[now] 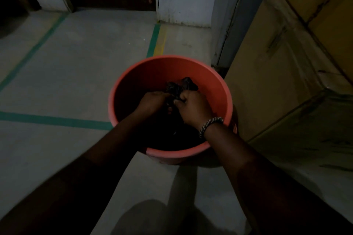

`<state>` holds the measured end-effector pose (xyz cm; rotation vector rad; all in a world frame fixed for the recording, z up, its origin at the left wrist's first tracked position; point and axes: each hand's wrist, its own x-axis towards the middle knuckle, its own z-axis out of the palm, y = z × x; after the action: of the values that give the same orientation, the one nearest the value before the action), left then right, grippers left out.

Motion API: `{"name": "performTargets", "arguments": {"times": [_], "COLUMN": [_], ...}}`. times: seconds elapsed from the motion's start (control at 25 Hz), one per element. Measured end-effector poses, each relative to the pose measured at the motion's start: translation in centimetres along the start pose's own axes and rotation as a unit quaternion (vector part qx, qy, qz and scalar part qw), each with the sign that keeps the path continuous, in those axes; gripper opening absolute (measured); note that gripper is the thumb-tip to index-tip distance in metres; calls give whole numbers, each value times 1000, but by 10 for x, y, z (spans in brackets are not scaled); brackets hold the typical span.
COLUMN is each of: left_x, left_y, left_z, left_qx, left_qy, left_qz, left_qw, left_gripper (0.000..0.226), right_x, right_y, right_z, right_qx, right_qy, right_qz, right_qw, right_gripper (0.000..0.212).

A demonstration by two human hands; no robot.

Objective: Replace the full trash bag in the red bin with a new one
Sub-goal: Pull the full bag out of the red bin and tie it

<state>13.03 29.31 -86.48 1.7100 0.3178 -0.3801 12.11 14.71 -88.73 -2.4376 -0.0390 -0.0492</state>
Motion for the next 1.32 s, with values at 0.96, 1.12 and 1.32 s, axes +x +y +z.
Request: {"name": "performTargets", "arguments": {"times": [0.96, 1.12, 1.32], "left_x": [10, 15, 16], "left_y": [-19, -19, -26], "left_z": [8, 10, -1], "left_qx": [388, 234, 369], "left_qy": [9, 18, 19], "left_qz": [265, 258, 233], "left_qw": [883, 937, 900], "left_gripper": [37, 31, 38], "right_x": [6, 12, 2], "right_y": [-5, -4, -18], "right_z": [-26, -33, -28], "right_qx": [76, 71, 9], "right_qy": [17, 18, 39], "right_qz": [2, -24, -92], "right_qw": [997, 997, 995], "right_gripper": [25, 25, 21]}}
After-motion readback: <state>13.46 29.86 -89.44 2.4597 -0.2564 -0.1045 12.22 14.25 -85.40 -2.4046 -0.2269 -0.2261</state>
